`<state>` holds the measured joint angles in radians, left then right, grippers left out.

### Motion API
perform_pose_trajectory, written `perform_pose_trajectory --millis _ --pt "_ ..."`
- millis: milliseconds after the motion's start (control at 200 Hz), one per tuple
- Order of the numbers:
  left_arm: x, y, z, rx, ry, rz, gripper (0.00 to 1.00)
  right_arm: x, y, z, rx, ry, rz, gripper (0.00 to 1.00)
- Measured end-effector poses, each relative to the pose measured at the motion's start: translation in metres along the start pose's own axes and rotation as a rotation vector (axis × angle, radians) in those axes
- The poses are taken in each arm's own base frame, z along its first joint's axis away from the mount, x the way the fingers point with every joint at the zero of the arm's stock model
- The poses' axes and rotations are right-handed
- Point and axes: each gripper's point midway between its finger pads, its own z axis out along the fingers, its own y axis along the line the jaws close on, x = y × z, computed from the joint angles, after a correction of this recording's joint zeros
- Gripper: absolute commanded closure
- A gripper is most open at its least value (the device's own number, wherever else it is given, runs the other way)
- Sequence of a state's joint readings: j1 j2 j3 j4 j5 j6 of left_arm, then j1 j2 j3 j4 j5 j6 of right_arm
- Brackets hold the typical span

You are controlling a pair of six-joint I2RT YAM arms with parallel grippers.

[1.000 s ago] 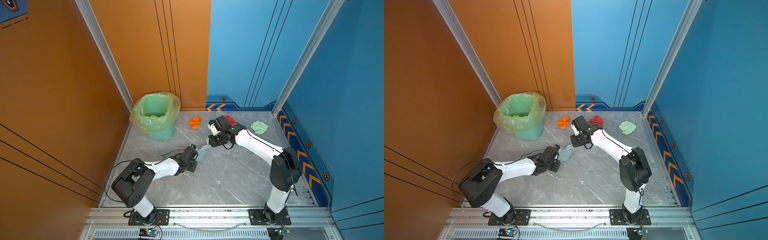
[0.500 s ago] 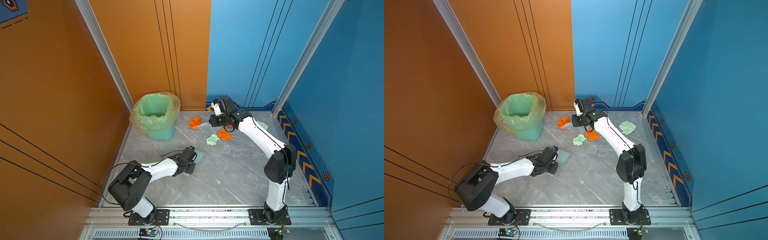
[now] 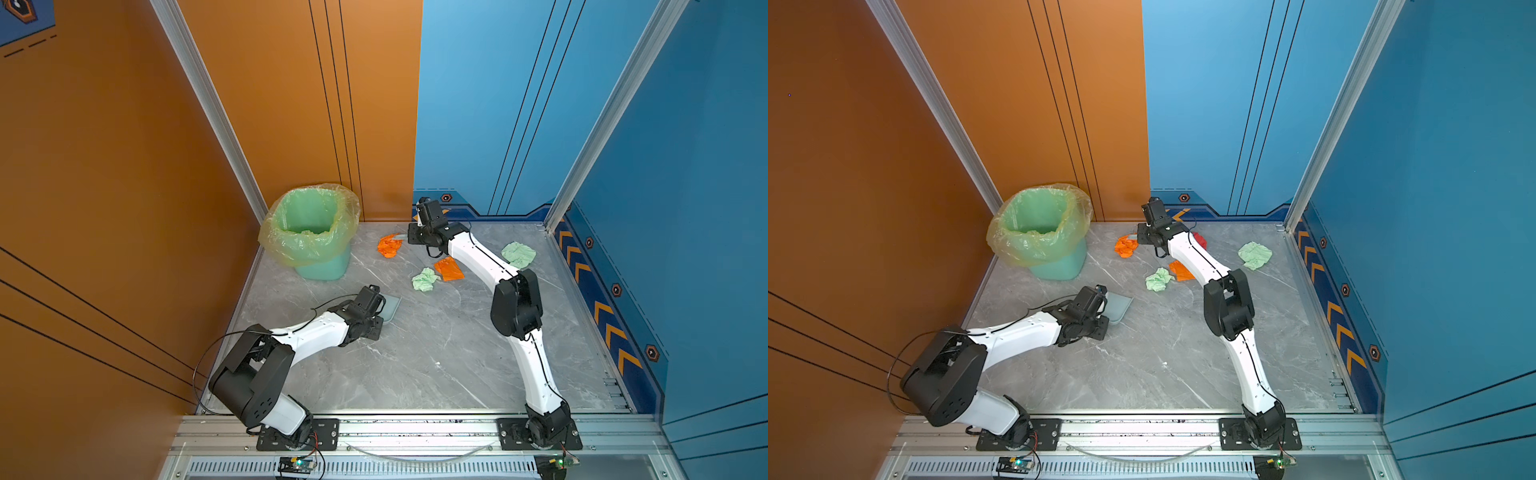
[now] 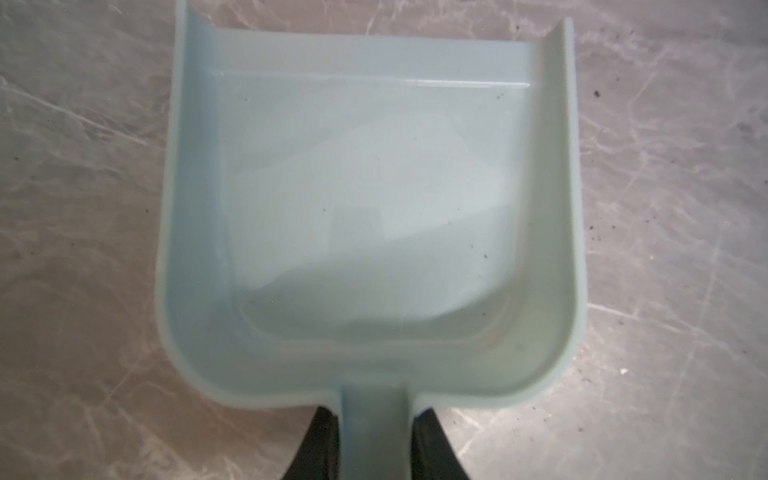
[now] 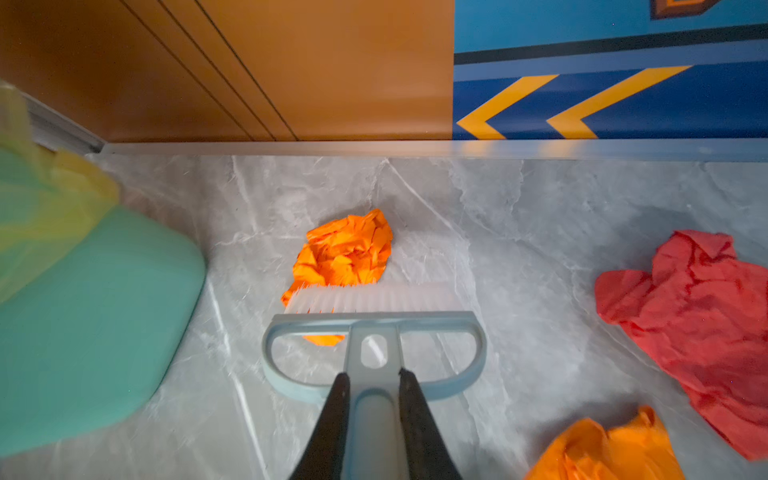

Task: Sweep away the paper scraps from the table
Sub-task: 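Move the right brush out to the orange scrap near the bin, then sweep the orange scrap into the dustpan with the right brush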

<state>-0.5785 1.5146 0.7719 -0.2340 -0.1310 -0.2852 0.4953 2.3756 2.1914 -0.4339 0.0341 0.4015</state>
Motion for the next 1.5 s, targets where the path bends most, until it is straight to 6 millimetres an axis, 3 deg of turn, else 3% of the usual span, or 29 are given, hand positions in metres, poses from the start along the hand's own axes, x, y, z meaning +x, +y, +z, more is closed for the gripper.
perform_pose_trajectory --millis 235,566,956,1121,1287,1497 --pt "-0.015 0.001 -0.005 0.003 -0.007 -0.016 0.94 0.009 -0.002 0.036 0.036 -0.024 -0.003 1.00" --pt "-0.005 0.005 0.001 0.013 0.052 -0.032 0.96 -0.002 0.014 0.035 0.040 -0.060 -0.088 1.00" --pt "-0.005 0.003 0.001 0.028 0.060 -0.036 0.96 0.040 0.021 0.037 0.051 0.072 -0.205 1.00" --pt "-0.005 0.005 0.001 0.025 0.061 -0.041 0.97 0.067 0.019 0.039 0.059 0.143 -0.260 1.00" --pt "-0.005 0.005 0.001 0.025 0.061 -0.041 0.97 0.084 0.017 0.018 0.046 0.209 -0.304 1.00" --pt "-0.005 0.006 0.001 0.024 0.061 -0.042 0.97 0.083 0.018 -0.043 -0.004 0.237 -0.338 1.00"
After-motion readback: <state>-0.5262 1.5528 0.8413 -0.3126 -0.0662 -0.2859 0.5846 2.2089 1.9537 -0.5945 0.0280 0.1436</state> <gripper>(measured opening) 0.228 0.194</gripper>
